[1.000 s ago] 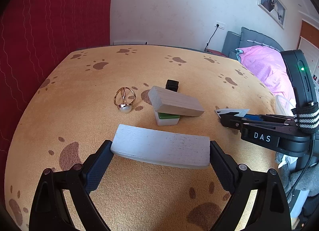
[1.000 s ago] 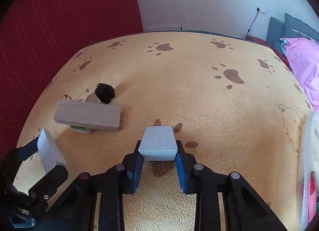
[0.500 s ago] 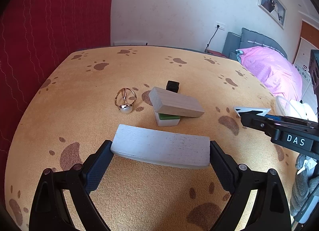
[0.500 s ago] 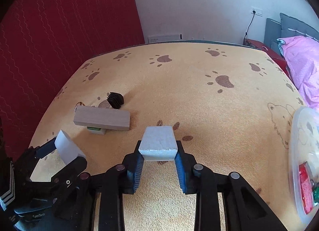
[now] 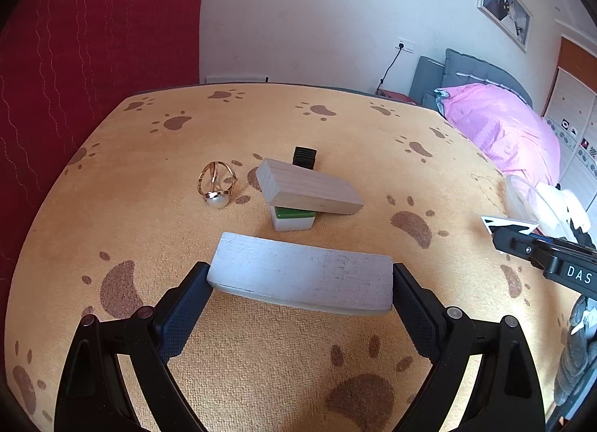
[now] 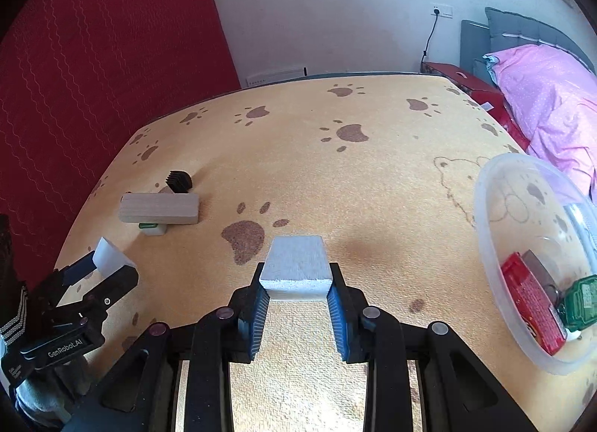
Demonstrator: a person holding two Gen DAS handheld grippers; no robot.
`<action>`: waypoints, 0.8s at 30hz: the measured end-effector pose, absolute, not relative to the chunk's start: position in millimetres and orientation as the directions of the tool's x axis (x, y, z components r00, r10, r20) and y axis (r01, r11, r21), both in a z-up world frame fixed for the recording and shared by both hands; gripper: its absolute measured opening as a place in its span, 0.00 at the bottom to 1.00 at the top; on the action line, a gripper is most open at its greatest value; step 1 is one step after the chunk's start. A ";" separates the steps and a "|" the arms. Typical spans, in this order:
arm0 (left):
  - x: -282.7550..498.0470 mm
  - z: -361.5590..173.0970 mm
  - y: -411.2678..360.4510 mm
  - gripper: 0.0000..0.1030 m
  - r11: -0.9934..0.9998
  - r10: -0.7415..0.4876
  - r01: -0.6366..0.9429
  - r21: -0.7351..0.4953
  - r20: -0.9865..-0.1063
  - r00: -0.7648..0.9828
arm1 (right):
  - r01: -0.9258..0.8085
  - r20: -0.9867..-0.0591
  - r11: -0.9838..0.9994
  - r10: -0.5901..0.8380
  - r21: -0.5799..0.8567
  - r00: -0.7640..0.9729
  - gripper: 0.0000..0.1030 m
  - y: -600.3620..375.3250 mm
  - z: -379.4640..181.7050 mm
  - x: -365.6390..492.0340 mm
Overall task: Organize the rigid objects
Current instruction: 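Carry both items to the bowl and open the right gripper to drop the card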
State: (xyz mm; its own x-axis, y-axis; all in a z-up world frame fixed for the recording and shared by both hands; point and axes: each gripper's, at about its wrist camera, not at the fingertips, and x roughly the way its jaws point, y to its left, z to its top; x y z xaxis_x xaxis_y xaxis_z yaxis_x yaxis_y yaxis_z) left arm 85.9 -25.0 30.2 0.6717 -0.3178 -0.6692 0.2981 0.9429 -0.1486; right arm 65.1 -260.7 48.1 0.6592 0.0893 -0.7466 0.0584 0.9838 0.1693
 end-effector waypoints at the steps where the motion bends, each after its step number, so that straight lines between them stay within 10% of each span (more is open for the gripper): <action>1: 85.3 30.6 -26.7 0.91 0.942 -0.320 0.302 -0.148 -0.671 0.669 | 0.065 -0.745 0.983 0.086 0.171 0.662 0.31 -264.2 48.9 62.8; 24: 52.0 41.2 -98.3 0.91 0.907 -0.383 0.393 -0.155 -0.691 0.612 | 0.302 -0.672 0.916 -0.051 0.263 0.739 0.31 -381.1 64.3 16.4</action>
